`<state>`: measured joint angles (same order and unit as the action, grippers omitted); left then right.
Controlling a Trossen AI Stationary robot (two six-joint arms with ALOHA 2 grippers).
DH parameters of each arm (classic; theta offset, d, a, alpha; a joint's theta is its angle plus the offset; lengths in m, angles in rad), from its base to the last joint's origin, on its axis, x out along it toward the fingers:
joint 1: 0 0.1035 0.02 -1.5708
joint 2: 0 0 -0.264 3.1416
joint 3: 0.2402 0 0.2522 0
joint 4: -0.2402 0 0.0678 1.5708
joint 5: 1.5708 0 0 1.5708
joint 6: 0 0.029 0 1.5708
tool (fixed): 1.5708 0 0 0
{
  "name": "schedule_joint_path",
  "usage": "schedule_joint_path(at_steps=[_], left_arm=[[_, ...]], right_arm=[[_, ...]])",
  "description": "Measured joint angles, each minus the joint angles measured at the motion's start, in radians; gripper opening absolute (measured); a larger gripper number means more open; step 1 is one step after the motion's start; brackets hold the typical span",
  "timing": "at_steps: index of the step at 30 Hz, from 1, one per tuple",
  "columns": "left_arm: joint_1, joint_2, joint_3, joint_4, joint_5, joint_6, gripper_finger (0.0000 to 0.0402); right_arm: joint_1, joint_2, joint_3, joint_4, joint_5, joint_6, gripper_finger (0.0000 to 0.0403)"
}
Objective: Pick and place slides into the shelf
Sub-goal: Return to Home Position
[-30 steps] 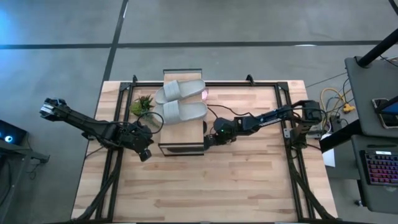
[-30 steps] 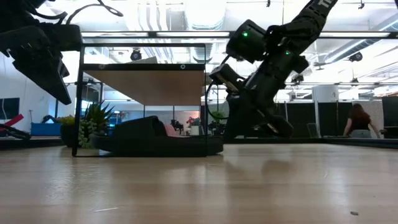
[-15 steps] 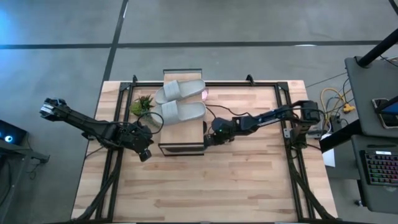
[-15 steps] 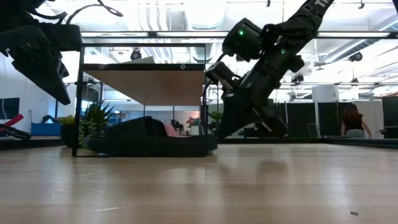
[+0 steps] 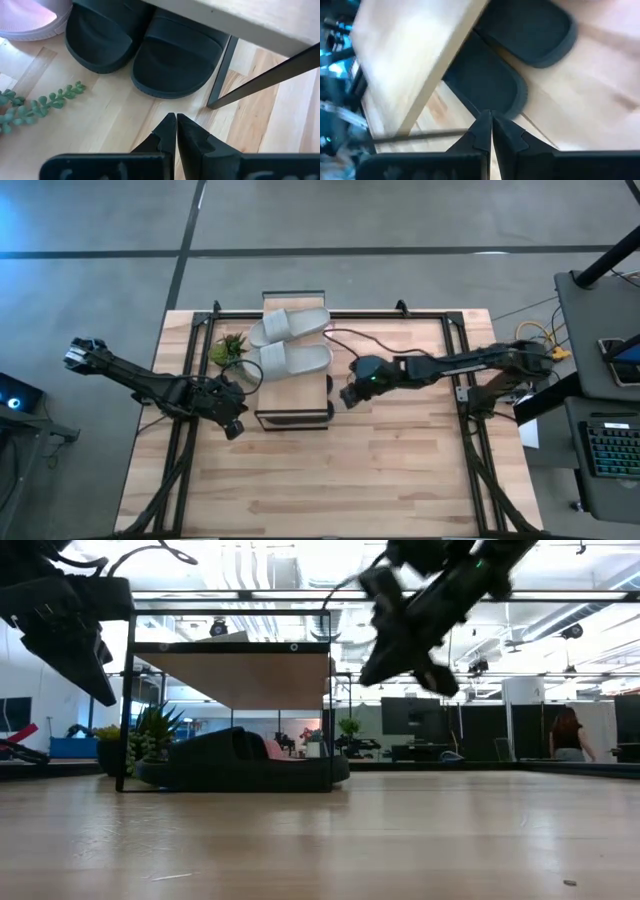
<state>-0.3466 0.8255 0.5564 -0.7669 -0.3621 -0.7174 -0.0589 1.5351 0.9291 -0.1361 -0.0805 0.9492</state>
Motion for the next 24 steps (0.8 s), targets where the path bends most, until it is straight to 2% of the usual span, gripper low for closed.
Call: schedule_joint_path(at_steps=[5,8,12,18,21,24], left_arm=[[0.000,-0.026,0.000,0.008,0.002,0.000,0.0000],[0.000,-0.065,0.005,0.018,0.003,0.016,0.0000],[0.000,-0.134,0.041,0.026,0.003,0.025,0.0000],[0.000,-0.255,0.082,0.023,0.008,0.025,0.0000],[0.000,-0.293,0.084,0.046,0.009,0.018,0.0000],[0.000,-0.330,0.084,0.080,0.017,-0.076,0.0000]], right_arm=[[-0.009,-0.165,-0.001,-0.152,0.022,-0.153,0.0009],[-0.025,-0.280,-0.001,-0.260,0.037,-0.181,0.0009],[-0.048,-0.432,-0.001,-0.274,0.058,-0.134,0.0009],[-0.051,-0.643,-0.001,-0.253,0.095,-0.253,0.0009],[-0.055,-0.722,0.000,-0.258,0.174,-0.231,0.0009],[-0.056,-0.777,0.000,-0.252,0.253,-0.133,0.0009]])
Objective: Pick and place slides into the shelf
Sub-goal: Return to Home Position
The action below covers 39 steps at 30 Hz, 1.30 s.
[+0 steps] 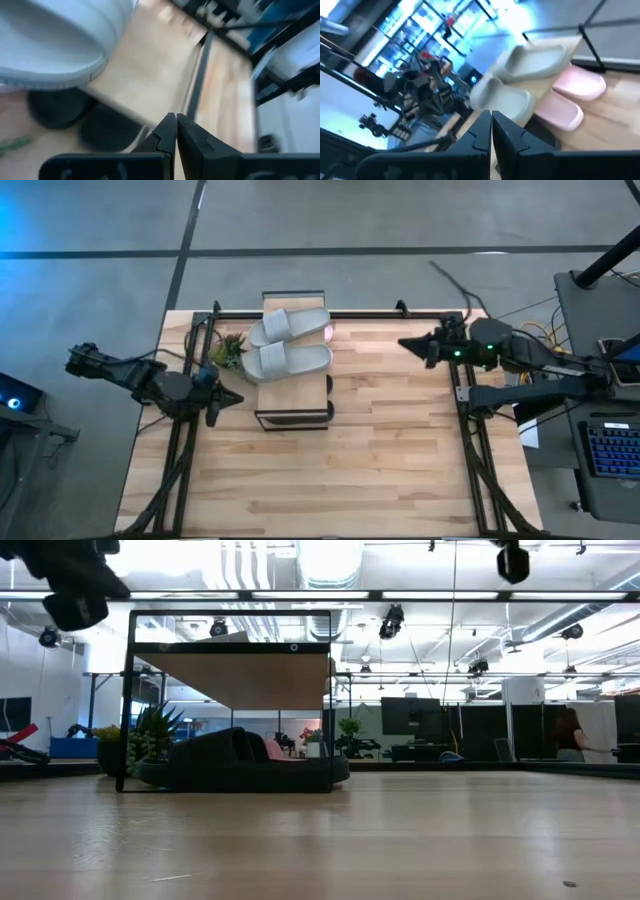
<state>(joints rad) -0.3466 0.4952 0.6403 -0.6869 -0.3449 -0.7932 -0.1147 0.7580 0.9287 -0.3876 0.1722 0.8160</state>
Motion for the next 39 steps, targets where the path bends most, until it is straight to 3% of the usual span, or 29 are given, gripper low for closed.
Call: schedule_joint_path(at_steps=[3,10,18,22,31,39], left_arm=[[0.000,-0.048,-0.005,0.056,0.000,0.006,0.0000],[0.000,-0.088,-0.008,0.313,0.098,0.300,0.0000],[0.000,-0.044,-0.121,0.578,0.128,0.457,0.0000],[0.020,-0.125,-0.140,0.552,0.132,0.538,0.0000],[0.053,-0.460,-0.137,0.254,0.125,0.553,0.0000],[0.053,-0.436,-0.165,0.247,0.115,0.562,0.0000]], right_arm=[[0.002,-0.032,0.000,0.007,-0.007,-0.066,0.0009],[0.007,0.045,-0.015,0.085,-0.324,-0.199,0.0009],[0.056,0.190,-0.196,0.536,-0.467,-0.245,0.0009],[-0.009,0.131,-0.287,0.553,-0.522,-0.221,0.0009],[-0.146,-0.111,-0.468,0.519,-0.546,-0.276,0.0009],[-0.150,-0.209,-0.609,0.541,-0.495,-0.356,0.0009]])
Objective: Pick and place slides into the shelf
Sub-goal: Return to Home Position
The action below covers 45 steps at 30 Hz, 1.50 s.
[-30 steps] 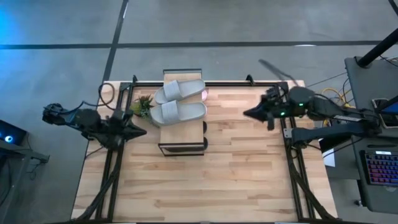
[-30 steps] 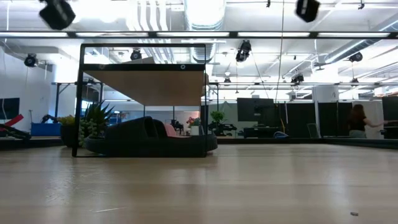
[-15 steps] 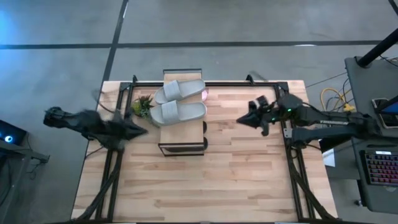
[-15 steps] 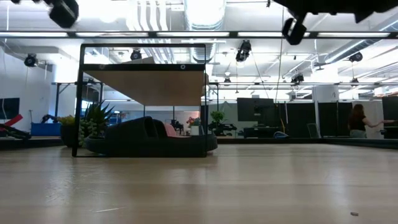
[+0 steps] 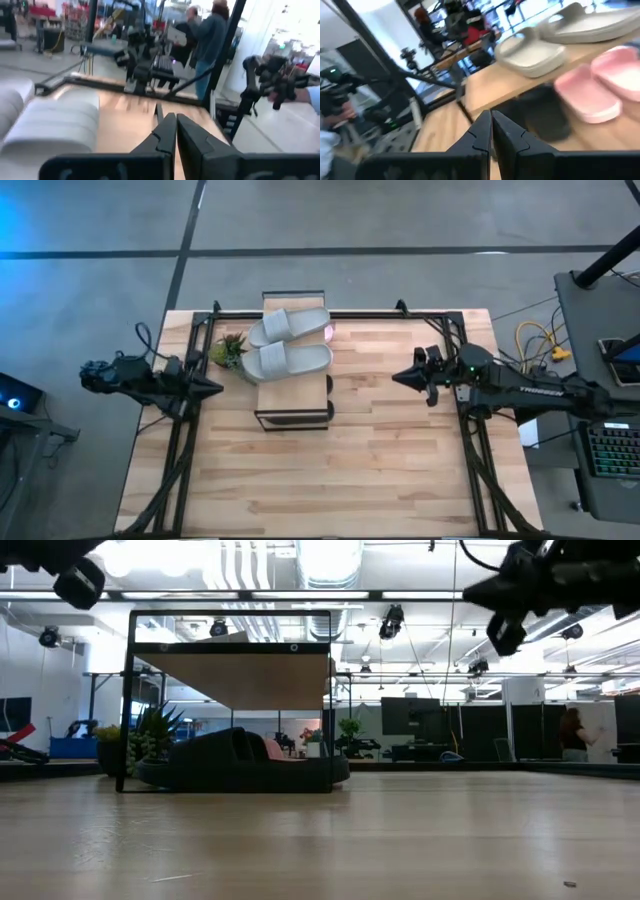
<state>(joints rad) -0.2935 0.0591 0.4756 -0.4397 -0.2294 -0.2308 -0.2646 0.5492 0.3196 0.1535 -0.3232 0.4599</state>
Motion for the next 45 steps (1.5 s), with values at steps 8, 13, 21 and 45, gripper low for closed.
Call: schedule_joint_path(at_steps=[8,13,21,45], left_arm=[[0.000,-0.028,-0.088,0.090,0.010,-0.027,0.0000],[0.000,-0.031,-0.196,0.226,0.033,-0.050,0.0000],[0.000,-0.031,-0.347,0.487,0.047,-0.070,0.0000],[0.000,-0.031,-0.467,0.640,0.076,-0.051,0.0000]], right_arm=[[0.000,-0.078,-0.197,0.330,0.037,0.000,0.0009],[0.000,-0.106,-0.292,0.436,0.037,0.055,0.0009],[0.000,-0.117,-0.311,0.415,0.050,0.074,0.0009],[-0.005,-0.117,-0.311,0.374,0.116,0.090,0.0009]])
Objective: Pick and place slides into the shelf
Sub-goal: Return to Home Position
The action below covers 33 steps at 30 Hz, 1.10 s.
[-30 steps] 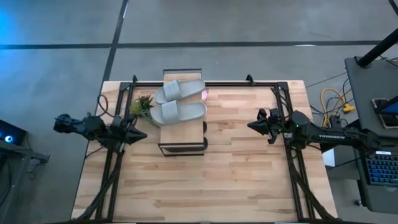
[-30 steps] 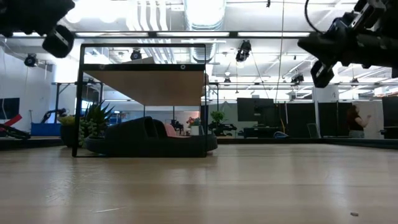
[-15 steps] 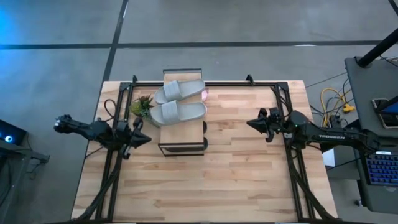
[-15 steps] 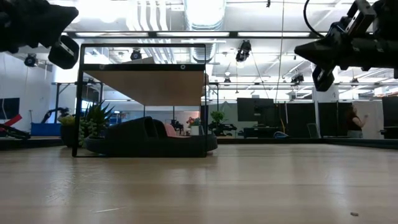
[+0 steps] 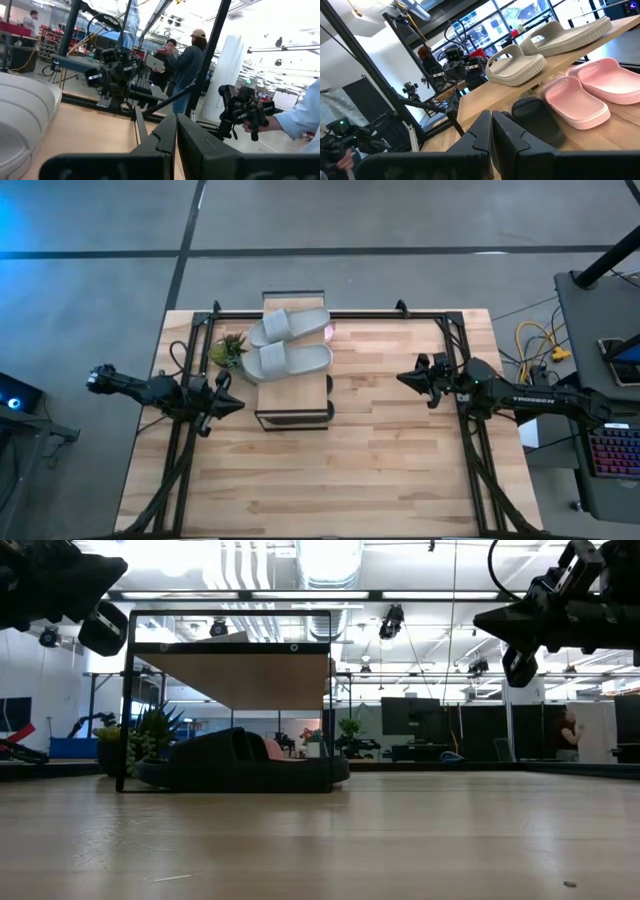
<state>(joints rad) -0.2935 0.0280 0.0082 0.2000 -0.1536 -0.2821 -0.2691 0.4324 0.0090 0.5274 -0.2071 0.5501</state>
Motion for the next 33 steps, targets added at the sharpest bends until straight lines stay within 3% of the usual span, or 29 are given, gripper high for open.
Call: schedule_joint_path(at_steps=[23,28,33], left_arm=[[0.007,0.002,-0.002,0.002,0.002,0.001,0.0000],[0.062,0.005,-0.003,0.001,0.003,0.001,0.0000],[0.198,-0.001,-0.003,0.001,0.001,0.001,0.0000]], right_arm=[[0.000,0.001,0.001,0.001,-0.001,0.052,0.0009],[0.009,-0.010,0.001,0.000,0.000,0.052,0.0009],[0.015,-0.076,0.002,0.006,0.000,0.052,0.0009]])
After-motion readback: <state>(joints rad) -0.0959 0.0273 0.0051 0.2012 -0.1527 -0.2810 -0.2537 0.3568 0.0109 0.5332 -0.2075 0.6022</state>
